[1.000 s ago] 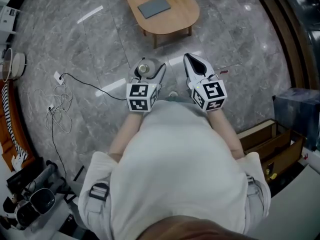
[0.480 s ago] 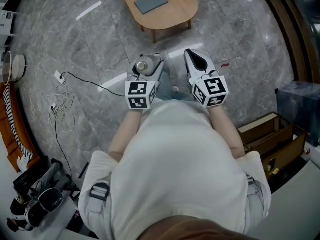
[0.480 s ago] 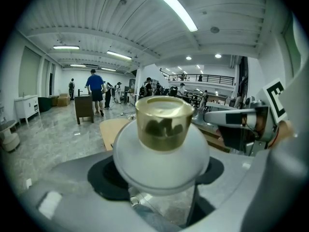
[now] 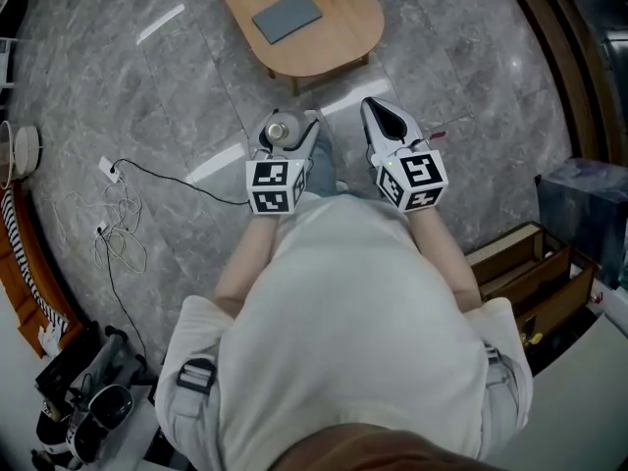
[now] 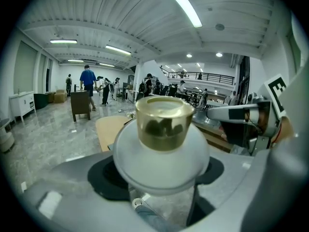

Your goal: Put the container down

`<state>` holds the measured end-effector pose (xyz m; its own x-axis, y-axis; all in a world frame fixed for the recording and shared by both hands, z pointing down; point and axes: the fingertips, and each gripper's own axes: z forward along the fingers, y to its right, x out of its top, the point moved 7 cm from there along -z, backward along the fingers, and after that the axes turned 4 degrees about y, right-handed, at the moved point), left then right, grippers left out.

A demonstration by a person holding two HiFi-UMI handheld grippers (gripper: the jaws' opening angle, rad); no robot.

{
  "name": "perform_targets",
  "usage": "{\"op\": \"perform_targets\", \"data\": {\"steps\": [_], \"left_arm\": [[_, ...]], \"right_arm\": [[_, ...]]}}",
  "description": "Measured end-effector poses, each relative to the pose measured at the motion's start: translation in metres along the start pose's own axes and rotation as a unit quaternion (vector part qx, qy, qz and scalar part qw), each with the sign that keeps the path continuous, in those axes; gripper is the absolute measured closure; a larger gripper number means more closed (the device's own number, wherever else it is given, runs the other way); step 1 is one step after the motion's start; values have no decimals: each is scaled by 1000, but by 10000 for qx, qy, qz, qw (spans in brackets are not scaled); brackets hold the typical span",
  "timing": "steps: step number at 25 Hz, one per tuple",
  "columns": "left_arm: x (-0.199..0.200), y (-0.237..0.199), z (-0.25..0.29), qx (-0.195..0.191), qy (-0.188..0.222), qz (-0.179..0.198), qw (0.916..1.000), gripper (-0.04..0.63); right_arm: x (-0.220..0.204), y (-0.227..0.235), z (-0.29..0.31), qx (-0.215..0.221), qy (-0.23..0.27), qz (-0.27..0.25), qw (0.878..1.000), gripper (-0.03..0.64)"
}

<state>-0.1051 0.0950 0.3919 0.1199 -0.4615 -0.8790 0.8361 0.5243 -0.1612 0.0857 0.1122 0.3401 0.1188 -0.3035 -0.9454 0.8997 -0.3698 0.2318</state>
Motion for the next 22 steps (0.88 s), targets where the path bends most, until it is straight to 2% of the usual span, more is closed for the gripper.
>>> {"op": "perform_targets", "data": {"steps": [8,16,22], "left_arm": [[30,-46,71,-116,-242,139,9995,245],[52,-85,151,-379,-511,257,9976,245],[52,-113,214,-530,-678,433,9954,245]], "right_arm": [[19,38,74,-236,-132,85,9996,618],[30,67,152,-272,-352,51,9990,618],[23,92,195,-417,-583,127,9973,618]]}}
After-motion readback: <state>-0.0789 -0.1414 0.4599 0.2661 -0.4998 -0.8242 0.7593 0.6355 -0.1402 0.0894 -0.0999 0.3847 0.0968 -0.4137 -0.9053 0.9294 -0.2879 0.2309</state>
